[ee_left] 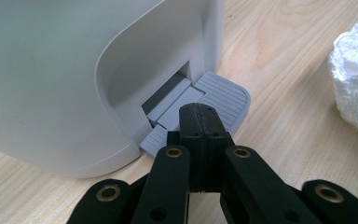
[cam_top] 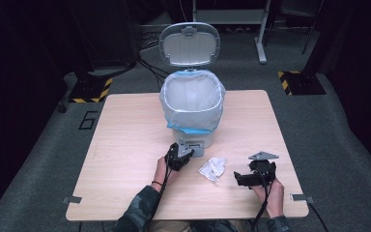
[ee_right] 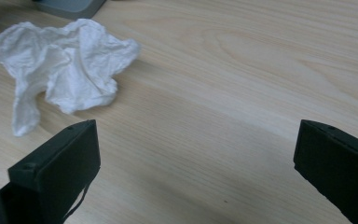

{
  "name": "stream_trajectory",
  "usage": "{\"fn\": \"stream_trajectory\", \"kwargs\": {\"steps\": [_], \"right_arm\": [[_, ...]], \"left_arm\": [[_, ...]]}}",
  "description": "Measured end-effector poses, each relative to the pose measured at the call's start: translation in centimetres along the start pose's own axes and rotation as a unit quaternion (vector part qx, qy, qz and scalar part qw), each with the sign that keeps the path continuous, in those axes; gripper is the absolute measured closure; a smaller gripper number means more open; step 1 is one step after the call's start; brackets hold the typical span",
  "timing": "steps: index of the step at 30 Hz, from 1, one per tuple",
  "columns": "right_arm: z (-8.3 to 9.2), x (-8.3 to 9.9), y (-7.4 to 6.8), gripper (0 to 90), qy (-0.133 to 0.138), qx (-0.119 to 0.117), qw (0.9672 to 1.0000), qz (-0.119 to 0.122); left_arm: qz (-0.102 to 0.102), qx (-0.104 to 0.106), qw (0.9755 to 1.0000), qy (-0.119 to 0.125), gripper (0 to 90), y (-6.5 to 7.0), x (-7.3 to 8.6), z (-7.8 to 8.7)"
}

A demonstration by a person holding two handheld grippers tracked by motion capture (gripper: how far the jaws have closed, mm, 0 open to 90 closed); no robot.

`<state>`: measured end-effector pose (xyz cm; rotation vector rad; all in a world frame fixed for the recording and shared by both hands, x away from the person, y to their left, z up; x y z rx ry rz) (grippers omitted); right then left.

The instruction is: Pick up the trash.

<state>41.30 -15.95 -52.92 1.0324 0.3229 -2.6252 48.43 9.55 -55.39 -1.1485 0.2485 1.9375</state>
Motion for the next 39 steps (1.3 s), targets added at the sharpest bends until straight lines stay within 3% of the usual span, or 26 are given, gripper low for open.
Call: {"fn": "stream_trajectory", "kwargs": {"steps": [7, 17, 29, 36, 37, 39], "right_arm": [[-0.6, -1.0, -2.6, 0.0, -0.012, -0.022, 0.9989, 0.040], [-1.7, -2.2, -5.9, 0.0, -0.015, -0.053, 0.9960, 0.070], [-3.8, -3.1, -8.0, 0.0, -0.032, -0.062, 0.9940, 0.084], [-5.2, -3.1, -8.5, 0.0, -0.049, -0.066, 0.9923, 0.092], [-5.6, -2.9, -8.6, 9.0, -0.062, -0.064, 0.9917, 0.092], [-5.9, -2.8, -8.5, 16.0, -0.065, -0.059, 0.9915, 0.096]], "left_arm": [[-0.002, -0.002, 1.0000, 0.000, 90.0, 0.0, 0.0, 0.0], [0.000, -0.001, 1.0000, 0.000, 90.0, 0.0, 0.0, 0.0], [0.002, -0.002, 1.0000, 0.000, 90.0, 0.0, 0.0, 0.0], [0.004, -0.001, 1.0000, -0.001, 90.0, 0.0, 0.0, 0.0], [0.004, -0.001, 1.0000, -0.001, 90.0, 0.0, 0.0, 0.0], [0.004, -0.001, 1.0000, -0.001, 90.0, 0.0, 0.0, 0.0]]}}
Point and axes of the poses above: each handheld gripper's, and its own axes: z roughly backward along the jaws, x roughly out of its underside, y roughly to its right, the point moved 5 cm from there along -z, roughly forward along the jaws, and after that the axes turned 5 degrees about -z, right-handed, at the moved point
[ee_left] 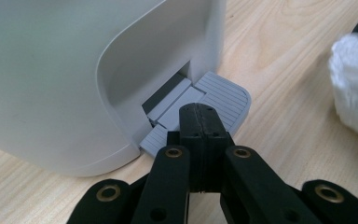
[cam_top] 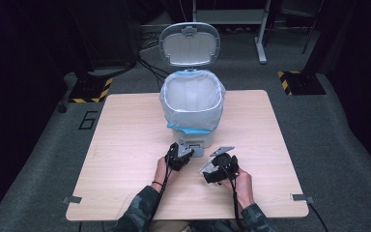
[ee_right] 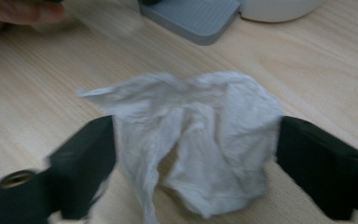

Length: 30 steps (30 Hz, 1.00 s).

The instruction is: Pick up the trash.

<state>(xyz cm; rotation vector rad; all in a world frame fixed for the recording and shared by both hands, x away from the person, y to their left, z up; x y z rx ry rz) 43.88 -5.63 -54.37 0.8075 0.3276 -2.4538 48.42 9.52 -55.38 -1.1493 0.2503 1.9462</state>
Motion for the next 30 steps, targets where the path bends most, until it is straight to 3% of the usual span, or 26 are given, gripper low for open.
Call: {"fn": "stream_trajectory", "kwargs": {"steps": [3, 5, 15, 23, 30], "right_arm": [[-0.5, 0.3, 0.1, 26.1, -0.010, 0.003, 0.9999, -0.006], [-0.5, 0.4, 0.2, 26.4, -0.008, 0.004, 0.9999, -0.006], [0.0, 0.4, 1.0, 69.6, 0.009, 0.004, 0.9998, -0.018], [0.2, 0.6, 1.7, 82.5, 0.007, -0.018, 0.9991, -0.038], [1.0, 0.3, 2.2, 84.4, 0.015, -0.041, 0.9979, -0.048]], "left_arm": [[-0.001, 0.000, 1.0000, 0.000, 90.0, 0.0, 0.0, 0.0], [-0.001, 0.000, 1.0000, 0.000, 90.0, 0.0, 0.0, 0.0], [0.000, -0.001, 1.0000, 0.001, 90.0, 0.0, 0.0, 0.0], [0.001, 0.000, 1.0000, 0.001, 90.0, 0.0, 0.0, 0.0], [0.001, -0.001, 1.0000, -0.001, 90.0, 0.0, 0.0, 0.0]]}}
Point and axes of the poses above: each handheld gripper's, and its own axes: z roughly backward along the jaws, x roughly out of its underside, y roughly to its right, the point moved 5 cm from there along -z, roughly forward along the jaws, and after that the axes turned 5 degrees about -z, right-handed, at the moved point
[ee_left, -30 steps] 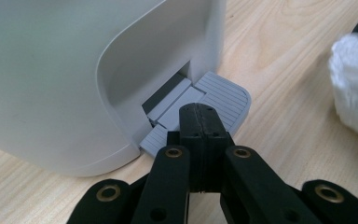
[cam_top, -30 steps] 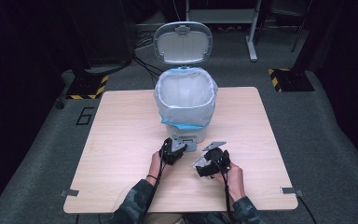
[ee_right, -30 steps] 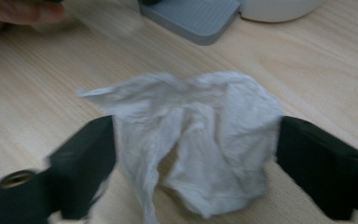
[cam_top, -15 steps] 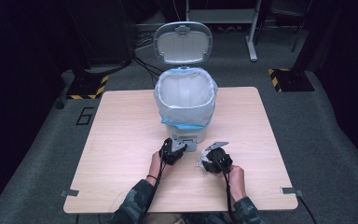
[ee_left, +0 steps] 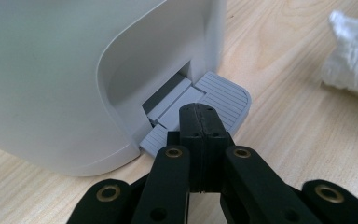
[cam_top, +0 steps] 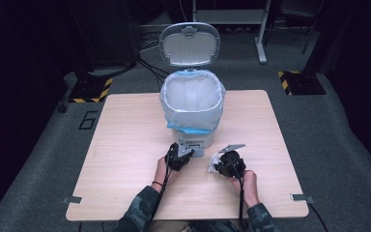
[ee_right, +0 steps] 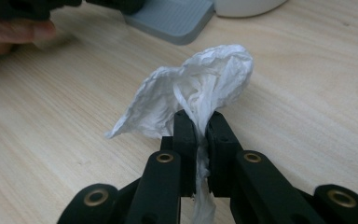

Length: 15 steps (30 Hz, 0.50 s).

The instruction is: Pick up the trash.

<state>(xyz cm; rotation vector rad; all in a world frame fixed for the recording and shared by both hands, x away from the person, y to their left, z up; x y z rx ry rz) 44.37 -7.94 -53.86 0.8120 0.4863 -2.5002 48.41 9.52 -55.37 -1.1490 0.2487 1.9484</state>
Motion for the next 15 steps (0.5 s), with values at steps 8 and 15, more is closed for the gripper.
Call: {"fn": "stream_trajectory", "kwargs": {"steps": [8, 15], "right_arm": [[1.4, -1.3, -0.1, 84.4, 0.012, -0.008, 0.9999, 0.010], [1.9, -1.6, -0.3, 84.3, 0.004, -0.017, 0.9998, 0.012]], "left_arm": [[0.003, 0.000, 1.0000, 0.002, 90.0, 0.0, 0.0, 0.0], [0.003, 0.004, 1.0000, -0.001, 90.0, 0.0, 0.0, 0.0]]}}
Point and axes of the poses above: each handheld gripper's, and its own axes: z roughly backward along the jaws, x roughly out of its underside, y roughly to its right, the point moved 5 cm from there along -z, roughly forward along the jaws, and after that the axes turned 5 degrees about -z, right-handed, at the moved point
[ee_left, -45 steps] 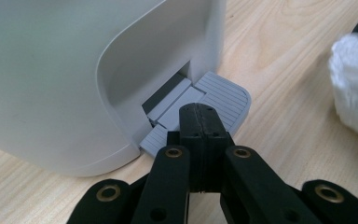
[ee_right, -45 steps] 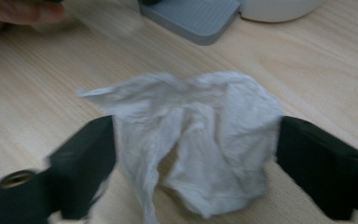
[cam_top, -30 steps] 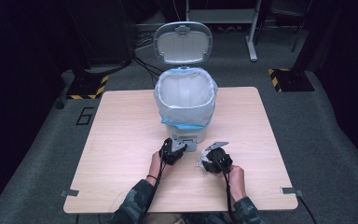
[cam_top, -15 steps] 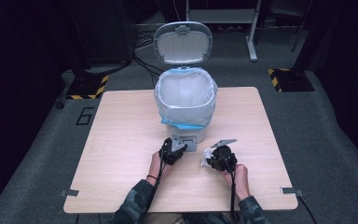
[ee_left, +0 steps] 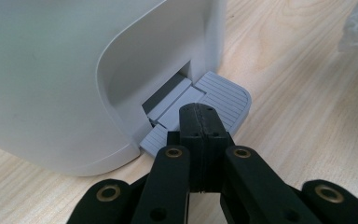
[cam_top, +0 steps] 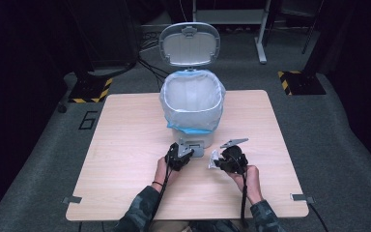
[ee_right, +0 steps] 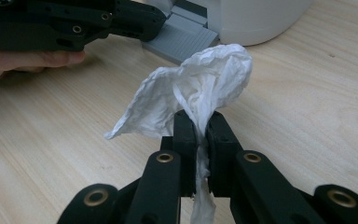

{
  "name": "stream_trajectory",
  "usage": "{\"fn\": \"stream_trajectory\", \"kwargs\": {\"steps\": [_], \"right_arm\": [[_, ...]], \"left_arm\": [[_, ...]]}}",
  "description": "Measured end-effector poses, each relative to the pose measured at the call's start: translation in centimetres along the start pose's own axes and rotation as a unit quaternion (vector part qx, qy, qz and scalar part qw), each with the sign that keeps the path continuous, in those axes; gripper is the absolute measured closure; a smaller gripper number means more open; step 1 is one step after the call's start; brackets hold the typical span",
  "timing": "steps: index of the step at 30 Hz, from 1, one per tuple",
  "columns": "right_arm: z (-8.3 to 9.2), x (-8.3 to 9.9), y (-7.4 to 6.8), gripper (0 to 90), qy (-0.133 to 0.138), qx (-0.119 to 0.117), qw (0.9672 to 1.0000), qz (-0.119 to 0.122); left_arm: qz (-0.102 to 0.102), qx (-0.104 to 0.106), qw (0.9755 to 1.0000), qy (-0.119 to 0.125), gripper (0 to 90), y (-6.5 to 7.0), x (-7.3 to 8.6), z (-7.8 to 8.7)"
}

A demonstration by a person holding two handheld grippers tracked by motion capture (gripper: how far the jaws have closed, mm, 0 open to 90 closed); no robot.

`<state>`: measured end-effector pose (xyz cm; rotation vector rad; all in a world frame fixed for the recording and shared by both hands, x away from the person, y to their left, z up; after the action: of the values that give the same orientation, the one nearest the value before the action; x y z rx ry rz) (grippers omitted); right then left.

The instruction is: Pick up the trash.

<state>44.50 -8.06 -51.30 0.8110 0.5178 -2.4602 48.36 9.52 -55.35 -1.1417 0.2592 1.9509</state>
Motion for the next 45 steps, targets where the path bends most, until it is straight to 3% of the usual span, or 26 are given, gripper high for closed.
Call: {"fn": "stream_trajectory", "kwargs": {"steps": [7, 9, 17, 35, 45], "right_arm": [[0.7, -0.3, -0.1, 84.3, -0.004, 0.001, 0.9999, 0.014], [0.8, -0.3, -0.1, 84.3, -0.003, -0.008, 0.9999, 0.013], [1.2, -0.3, -0.1, 84.4, -0.015, -0.004, 0.9998, 0.012], [3.0, -2.5, -0.7, 84.5, -0.007, -0.018, 0.9993, 0.033], [5.3, -4.2, -0.7, 84.7, -0.005, -0.012, 0.9988, 0.047]], "left_arm": [[0.001, -0.004, 1.0000, 0.003, 90.0, 0.0, 0.0, -0.1], [0.000, 0.000, 1.0000, 0.001, 90.0, 0.0, 0.0, 0.0], [0.002, -0.003, 1.0000, 0.003, 90.0, 0.0, 0.0, -0.1], [0.006, -0.001, 1.0000, 0.005, 90.0, -0.1, 0.0, -0.1], [0.002, -0.003, 1.0000, 0.005, 90.0, -0.1, 0.0, -0.1]]}}
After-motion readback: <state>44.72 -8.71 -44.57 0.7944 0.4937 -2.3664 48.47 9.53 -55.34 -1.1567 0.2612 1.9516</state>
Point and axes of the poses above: each handheld gripper's, and its own axes: z roughly backward along the jaws, x roughly out of its underside, y roughly to its right, the point moved 5 cm from there along -z, roughly forward along the jaws, and after that the axes turned 5 degrees about -z, right-handed, at the moved point
